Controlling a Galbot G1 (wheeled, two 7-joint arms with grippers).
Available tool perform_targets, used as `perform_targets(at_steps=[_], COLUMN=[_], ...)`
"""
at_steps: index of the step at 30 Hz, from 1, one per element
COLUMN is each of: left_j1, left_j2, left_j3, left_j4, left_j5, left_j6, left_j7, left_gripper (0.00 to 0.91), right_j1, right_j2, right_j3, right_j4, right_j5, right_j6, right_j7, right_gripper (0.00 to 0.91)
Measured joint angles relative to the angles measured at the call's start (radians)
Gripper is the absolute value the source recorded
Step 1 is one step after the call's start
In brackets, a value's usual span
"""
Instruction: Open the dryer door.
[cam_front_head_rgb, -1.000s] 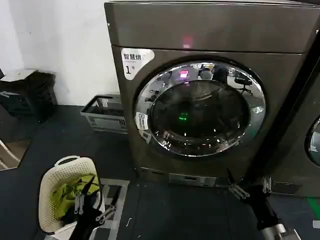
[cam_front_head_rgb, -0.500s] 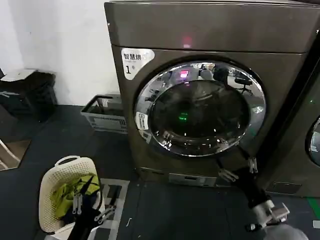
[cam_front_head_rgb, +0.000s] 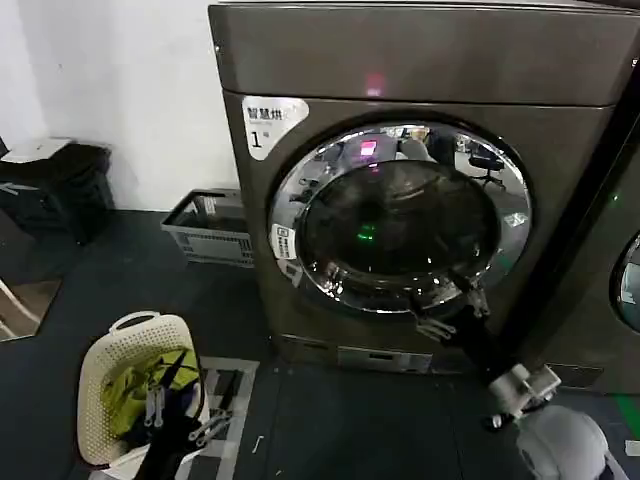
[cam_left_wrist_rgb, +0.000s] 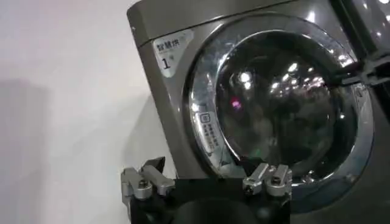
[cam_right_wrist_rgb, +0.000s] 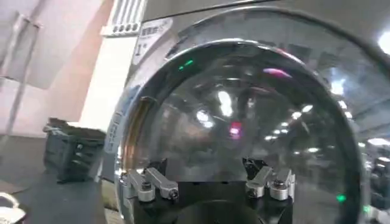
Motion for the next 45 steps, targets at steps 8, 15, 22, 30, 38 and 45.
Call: perform_targets(at_steps=[8,15,22,30,38,45], left_j1=[0.000,0.001,-0.001,-0.004,-0.005,-0.006], left_j2=[0.000,-0.001,-0.003,-0.004,-0.005,-0.005], left_j3=[-0.004,-0.011,-0.011,-0.011,-0.009,-0.009], left_j4=[0.000,-0.001,-0.001,0.000,0.001,0.001], left_j5=[-0.001,-0.004,-0.003,-0.002,-0.002,-0.003], left_j6=[0.000,0.000,0.000,0.001,0.001,0.001], left_j7=[0.000,0.000,0.000,0.000,0.000,0.000], left_gripper=[0.907,0.907,0.907,0.907,0.907,0.907], right_j1=[0.130,0.235,0.333,0.412,0.476,0.517], right_j2=[-0.011,-0.005,0.017,0.039,0.064,0.088], right_j3=[-0.098,-0.187,-0.277,-0.351,-0.420,-0.475], right_j4=[-0.039,-0.084,-0.128,-0.171,-0.202,-0.229], right_j5=[0.027,0.043,0.056,0.060,0.060,0.060], right_j6=[-0.011,-0.020,-0.038,-0.046,-0.057,-0.067], right_j7=[0.009,0.019,0.025,0.028,0.034,0.035], right_gripper=[0.907,0.907,0.907,0.907,0.907,0.907])
